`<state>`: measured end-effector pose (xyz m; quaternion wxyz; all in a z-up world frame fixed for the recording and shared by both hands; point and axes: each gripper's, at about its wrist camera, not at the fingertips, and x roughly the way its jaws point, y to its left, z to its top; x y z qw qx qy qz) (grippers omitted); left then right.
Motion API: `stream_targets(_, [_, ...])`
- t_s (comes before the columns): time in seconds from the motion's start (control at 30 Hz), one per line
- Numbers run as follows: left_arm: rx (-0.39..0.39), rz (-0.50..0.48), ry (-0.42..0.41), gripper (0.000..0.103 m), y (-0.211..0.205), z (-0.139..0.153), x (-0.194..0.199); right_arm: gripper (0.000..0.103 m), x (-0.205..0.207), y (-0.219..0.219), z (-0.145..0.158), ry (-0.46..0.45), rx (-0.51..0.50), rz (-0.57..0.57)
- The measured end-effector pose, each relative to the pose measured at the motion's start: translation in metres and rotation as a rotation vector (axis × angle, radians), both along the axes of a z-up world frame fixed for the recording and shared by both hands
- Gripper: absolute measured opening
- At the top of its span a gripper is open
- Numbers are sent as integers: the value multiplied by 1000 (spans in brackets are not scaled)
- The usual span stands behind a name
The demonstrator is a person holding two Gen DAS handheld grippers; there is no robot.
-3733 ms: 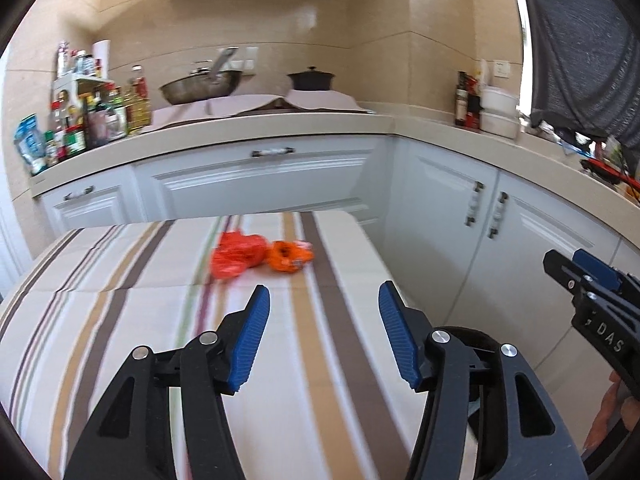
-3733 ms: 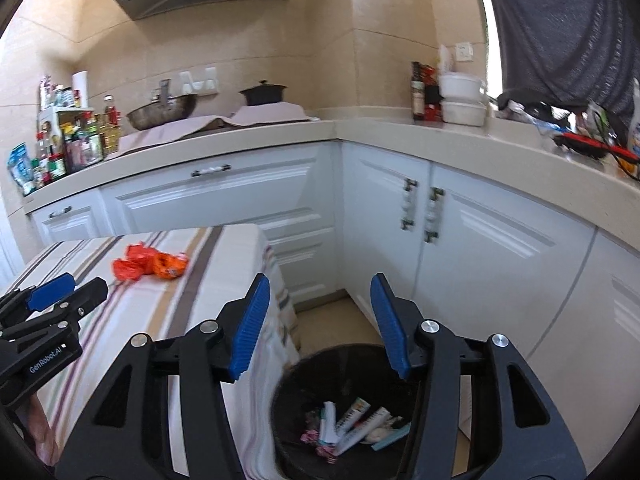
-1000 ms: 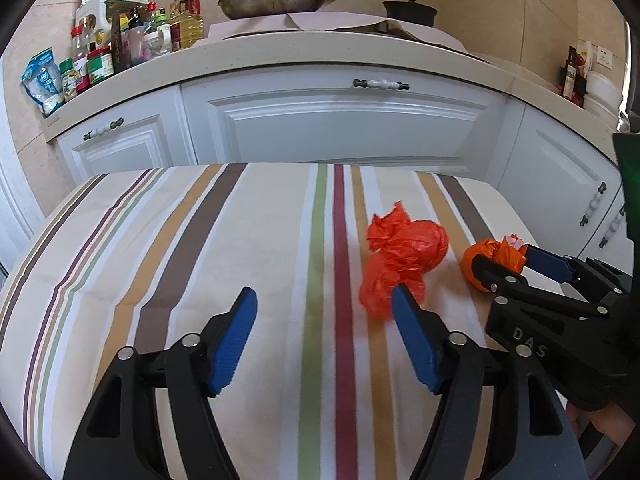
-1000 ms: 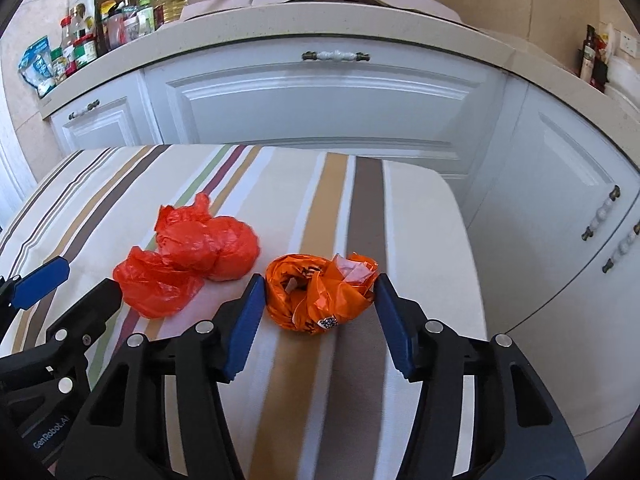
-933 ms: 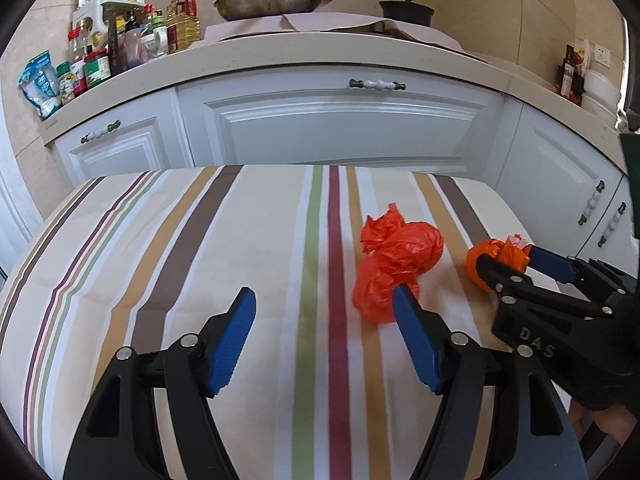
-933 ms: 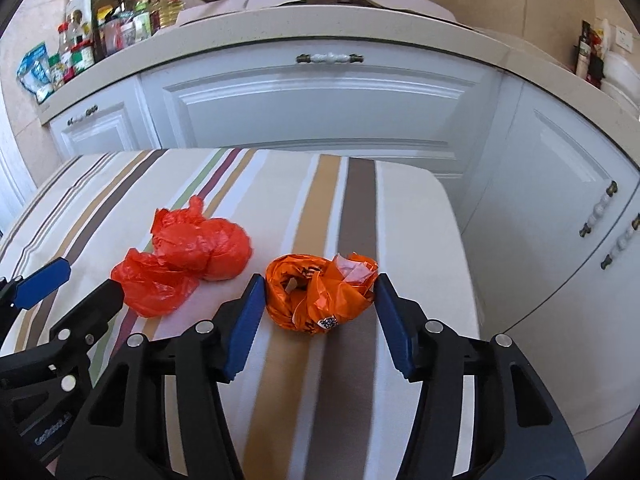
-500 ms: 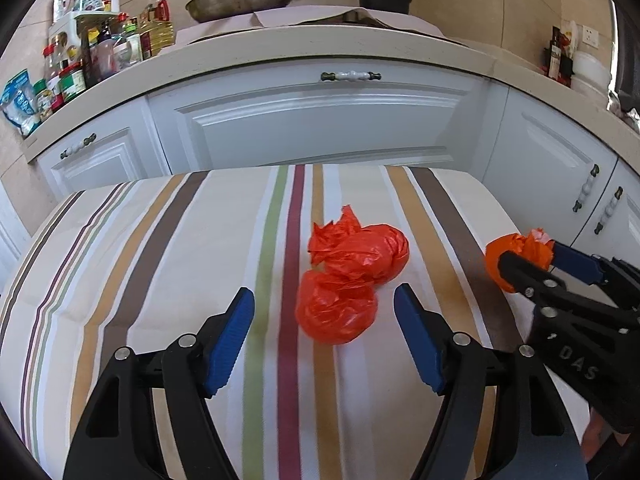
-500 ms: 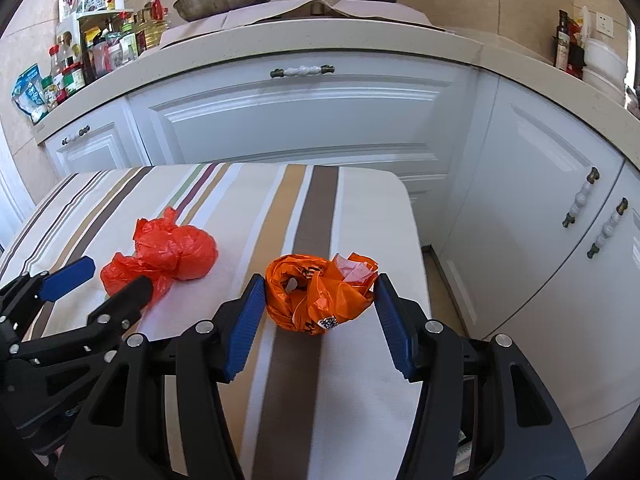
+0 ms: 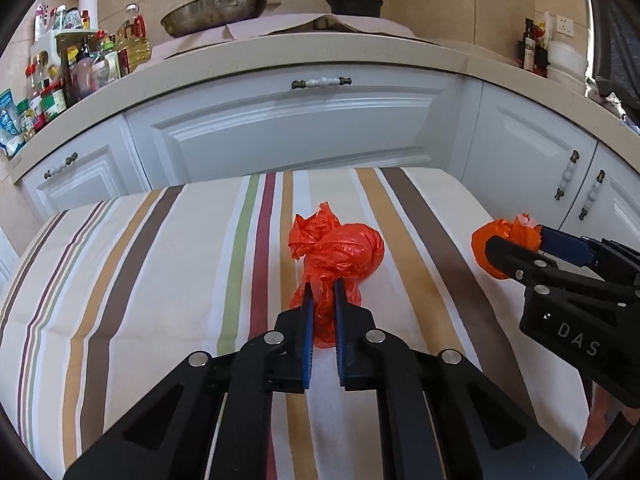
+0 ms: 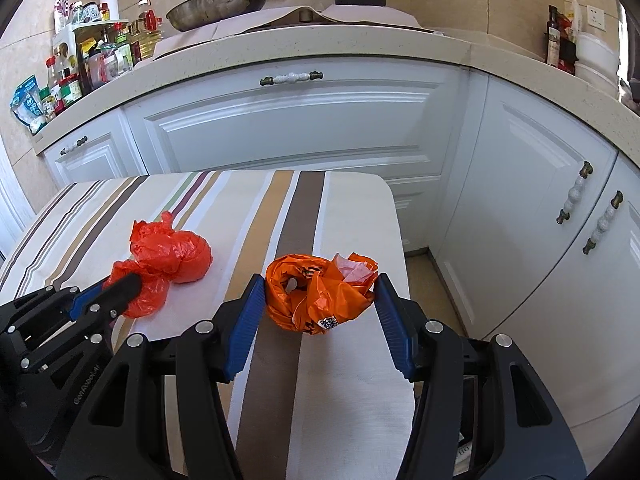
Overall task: Collect trash
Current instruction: 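Lift both bags and carry them over the bin with both grippers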
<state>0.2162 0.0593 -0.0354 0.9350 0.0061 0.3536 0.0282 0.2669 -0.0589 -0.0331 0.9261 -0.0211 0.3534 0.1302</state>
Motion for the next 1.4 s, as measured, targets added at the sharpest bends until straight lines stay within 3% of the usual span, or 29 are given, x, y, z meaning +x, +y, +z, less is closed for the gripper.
stream_targets(0.67, [-5,43,-98,8,8,28,-27,54,-28,-6,16,-62,10,-19])
stream_targets(1.4, [-45,72,-213,8,12,68,-119,54,-134,-30,56,-200,22,-40])
